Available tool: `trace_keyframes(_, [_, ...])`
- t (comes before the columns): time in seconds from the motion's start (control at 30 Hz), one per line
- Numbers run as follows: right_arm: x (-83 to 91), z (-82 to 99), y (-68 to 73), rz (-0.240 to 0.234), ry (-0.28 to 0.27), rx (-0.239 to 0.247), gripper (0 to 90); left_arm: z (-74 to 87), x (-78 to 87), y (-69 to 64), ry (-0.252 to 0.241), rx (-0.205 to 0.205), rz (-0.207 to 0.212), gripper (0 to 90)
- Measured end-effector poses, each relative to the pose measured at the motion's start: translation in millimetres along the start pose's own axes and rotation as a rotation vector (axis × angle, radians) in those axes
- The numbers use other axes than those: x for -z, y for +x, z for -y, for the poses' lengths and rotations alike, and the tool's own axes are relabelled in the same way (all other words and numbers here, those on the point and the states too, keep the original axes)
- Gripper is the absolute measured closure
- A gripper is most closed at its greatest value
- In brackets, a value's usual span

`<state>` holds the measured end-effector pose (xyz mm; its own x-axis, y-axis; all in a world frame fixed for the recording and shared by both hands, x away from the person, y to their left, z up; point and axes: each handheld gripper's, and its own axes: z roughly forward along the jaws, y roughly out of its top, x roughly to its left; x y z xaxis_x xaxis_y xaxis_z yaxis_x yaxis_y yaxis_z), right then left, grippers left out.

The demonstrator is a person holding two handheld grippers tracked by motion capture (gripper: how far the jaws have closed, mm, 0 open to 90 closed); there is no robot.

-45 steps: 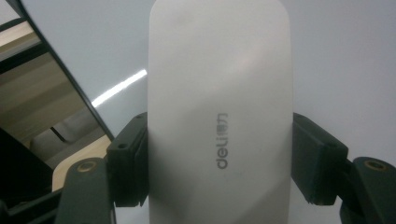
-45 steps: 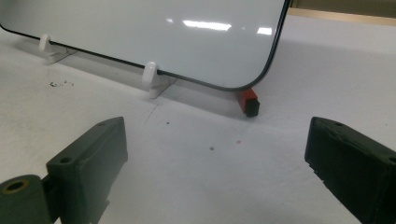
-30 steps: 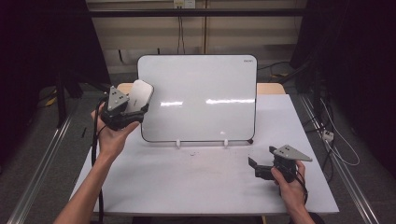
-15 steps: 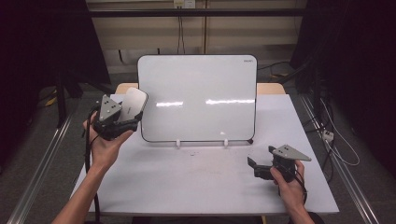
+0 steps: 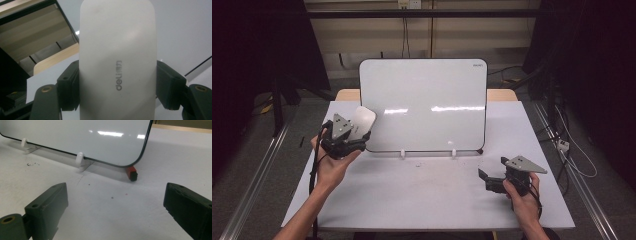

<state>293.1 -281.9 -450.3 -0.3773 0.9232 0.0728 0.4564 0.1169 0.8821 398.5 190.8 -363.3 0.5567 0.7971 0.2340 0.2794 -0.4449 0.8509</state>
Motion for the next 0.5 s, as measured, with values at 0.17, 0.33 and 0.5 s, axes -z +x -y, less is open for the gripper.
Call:
trace_keyframes(0.17, [-1.5,-0.1,1.4,-0.004,0.004,0.008,5.7,-0.5,-5.4,-6.8,0.015,-0.028,0.003,31.2])
trace_keyframes(0.33, [-1.9,-0.6,1.1,0.000,0.004,0.003,5.7,-2.8,-14.0,-14.7,0.020,-0.055,0.010,31.2])
trace_keyframes(0.5, [-2.1,-0.6,1.5,-0.003,0.003,0.006,5.7,-5.2,-25.6,-20.0,0.037,-0.068,0.015,31.2])
